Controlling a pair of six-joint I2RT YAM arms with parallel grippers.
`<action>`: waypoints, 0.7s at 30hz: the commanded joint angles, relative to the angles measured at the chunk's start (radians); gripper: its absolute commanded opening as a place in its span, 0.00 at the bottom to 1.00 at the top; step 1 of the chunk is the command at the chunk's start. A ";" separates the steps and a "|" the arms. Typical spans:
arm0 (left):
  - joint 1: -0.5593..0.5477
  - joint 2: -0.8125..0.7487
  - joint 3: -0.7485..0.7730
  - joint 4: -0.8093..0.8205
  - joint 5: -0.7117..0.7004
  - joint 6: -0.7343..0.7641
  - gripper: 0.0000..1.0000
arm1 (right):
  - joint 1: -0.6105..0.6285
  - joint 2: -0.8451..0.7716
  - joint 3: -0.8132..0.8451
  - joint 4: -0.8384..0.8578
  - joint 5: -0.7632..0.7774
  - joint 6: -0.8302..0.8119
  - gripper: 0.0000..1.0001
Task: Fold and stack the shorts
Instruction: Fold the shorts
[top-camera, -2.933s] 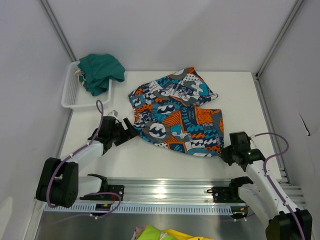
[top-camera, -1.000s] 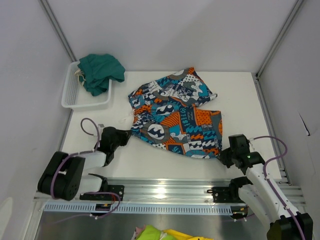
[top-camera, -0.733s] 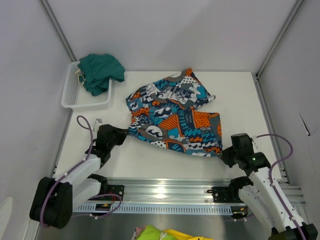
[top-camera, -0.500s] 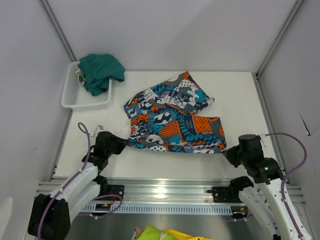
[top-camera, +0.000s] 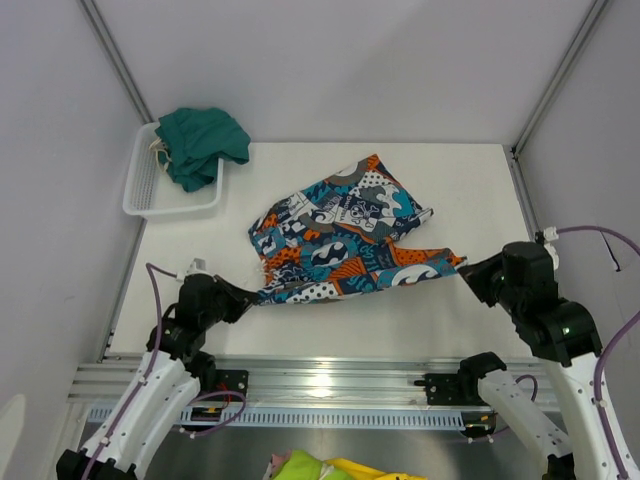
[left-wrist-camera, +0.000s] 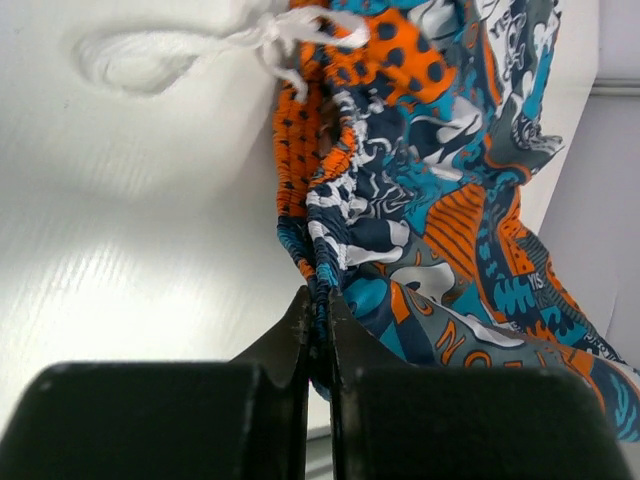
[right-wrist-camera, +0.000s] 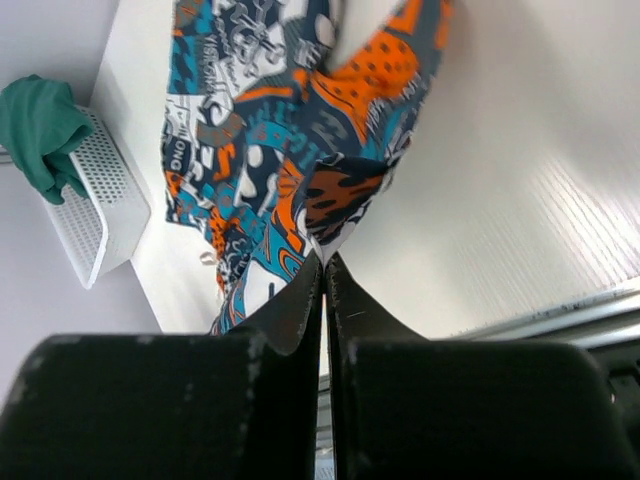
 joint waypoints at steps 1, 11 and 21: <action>0.004 0.030 0.154 -0.147 -0.072 0.039 0.00 | -0.004 0.084 0.125 0.147 0.100 -0.118 0.00; 0.006 0.287 0.447 -0.271 -0.190 0.033 0.00 | -0.004 0.340 0.319 0.416 0.022 -0.289 0.00; 0.047 0.379 0.512 -0.216 -0.229 0.000 0.00 | -0.023 0.617 0.487 0.546 -0.034 -0.374 0.00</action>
